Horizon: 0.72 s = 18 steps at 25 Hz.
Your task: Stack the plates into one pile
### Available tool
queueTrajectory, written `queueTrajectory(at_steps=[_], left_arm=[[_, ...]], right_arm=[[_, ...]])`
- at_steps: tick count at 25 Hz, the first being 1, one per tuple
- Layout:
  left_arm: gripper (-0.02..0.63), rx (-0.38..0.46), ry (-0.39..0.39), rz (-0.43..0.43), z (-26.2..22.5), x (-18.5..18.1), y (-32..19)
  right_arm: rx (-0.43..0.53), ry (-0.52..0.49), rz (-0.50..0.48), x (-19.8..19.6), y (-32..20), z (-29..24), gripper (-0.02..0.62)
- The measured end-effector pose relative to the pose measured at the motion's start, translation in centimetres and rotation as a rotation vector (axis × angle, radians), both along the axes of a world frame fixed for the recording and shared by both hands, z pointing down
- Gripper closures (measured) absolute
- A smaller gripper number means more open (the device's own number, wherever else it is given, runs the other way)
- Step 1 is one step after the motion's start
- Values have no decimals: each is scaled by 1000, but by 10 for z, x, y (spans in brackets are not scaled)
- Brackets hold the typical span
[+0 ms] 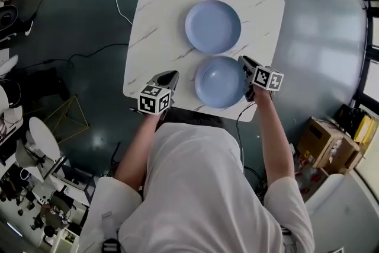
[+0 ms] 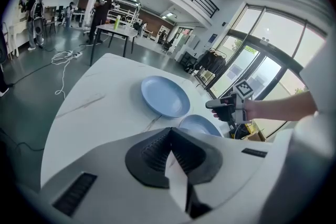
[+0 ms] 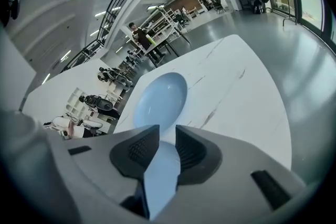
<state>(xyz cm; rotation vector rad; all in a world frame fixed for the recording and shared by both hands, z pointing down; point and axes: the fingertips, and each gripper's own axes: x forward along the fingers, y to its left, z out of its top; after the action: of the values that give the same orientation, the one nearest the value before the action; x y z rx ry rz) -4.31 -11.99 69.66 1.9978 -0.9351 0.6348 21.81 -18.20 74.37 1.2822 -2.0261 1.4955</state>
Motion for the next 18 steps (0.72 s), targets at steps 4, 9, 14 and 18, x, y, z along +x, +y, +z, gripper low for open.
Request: queueTrajectory(at_steps=[4,9,14,18], left_arm=[[592,-18,-9,-5,5,-6,0],[592,-36,-9,-20,10,-10,-4],[592,-52,-13,-27,16,-13,-9],[592,-63,-19,-36,22,-17,-13]], right_arm=[[-53,19,-34,-2,-20,15,500],[-122,20,-48,-5,-41,34,483],[-184,30,-49,-7,-51,52,463],[-237,21,-20,-8,-58,68,463]])
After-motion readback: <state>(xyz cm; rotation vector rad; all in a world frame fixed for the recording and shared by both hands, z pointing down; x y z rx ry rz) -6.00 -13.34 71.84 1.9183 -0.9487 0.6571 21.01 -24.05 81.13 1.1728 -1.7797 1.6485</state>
